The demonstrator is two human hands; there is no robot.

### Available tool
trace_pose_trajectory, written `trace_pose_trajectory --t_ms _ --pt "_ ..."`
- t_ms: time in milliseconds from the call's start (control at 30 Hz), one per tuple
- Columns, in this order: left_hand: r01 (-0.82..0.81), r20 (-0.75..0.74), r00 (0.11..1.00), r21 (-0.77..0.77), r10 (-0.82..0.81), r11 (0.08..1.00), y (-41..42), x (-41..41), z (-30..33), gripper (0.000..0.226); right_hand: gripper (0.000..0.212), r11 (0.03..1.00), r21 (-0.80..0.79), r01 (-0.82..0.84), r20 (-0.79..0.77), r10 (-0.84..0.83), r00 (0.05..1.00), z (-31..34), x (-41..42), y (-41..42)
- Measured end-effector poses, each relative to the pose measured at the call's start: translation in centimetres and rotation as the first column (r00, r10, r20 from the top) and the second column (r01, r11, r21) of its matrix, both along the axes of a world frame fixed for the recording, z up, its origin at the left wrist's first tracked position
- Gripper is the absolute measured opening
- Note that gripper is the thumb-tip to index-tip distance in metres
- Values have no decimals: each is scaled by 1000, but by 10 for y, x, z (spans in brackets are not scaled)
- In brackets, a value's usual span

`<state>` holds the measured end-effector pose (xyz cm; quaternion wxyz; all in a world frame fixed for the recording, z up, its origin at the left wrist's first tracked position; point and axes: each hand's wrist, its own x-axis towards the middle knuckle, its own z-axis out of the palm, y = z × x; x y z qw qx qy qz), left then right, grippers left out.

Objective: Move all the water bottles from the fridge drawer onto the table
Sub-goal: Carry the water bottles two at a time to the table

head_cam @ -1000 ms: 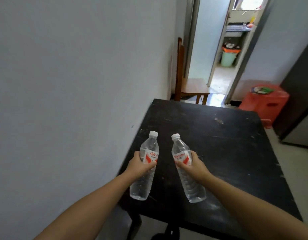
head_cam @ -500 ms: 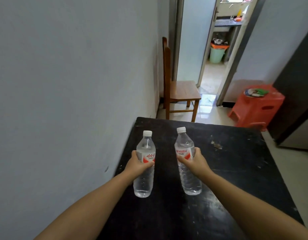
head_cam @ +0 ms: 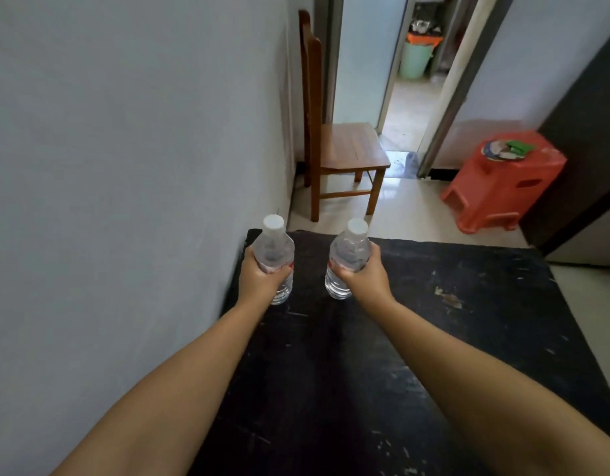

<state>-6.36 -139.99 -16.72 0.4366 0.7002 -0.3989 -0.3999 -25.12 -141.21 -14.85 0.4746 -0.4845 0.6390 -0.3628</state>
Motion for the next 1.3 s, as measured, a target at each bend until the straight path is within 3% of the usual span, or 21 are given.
trace_pose_trajectory --t_ms 233,400,567,700,800,1033,1300 --pt "3 -15 1000 -51 -4 999 1 3 -10 76 78 997 -65 -28 -65 24 998 -7 1 -3" --pt "11 32 999 42 -13 999 11 8 -8 84 86 994 97 -41 -42 46 998 -12 -9 4" --pt "9 100 995 151 -24 989 47 12 4 80 82 981 183 -64 -202 102 974 -7 -27 39" --pt "10 164 986 160 -37 987 90 12 18 66 49 971 173 -165 -347 217 912 0 -29 66" --pt "55 229 969 160 -92 986 128 16 27 63 39 946 151 -285 -407 323 854 10 -16 88" --pt "115 327 924 257 -198 960 213 29 43 54 28 829 94 -552 -528 511 679 34 15 143" --pt "-18 395 917 175 -54 984 367 27 79 54 24 700 21 -713 -598 581 553 59 42 261"
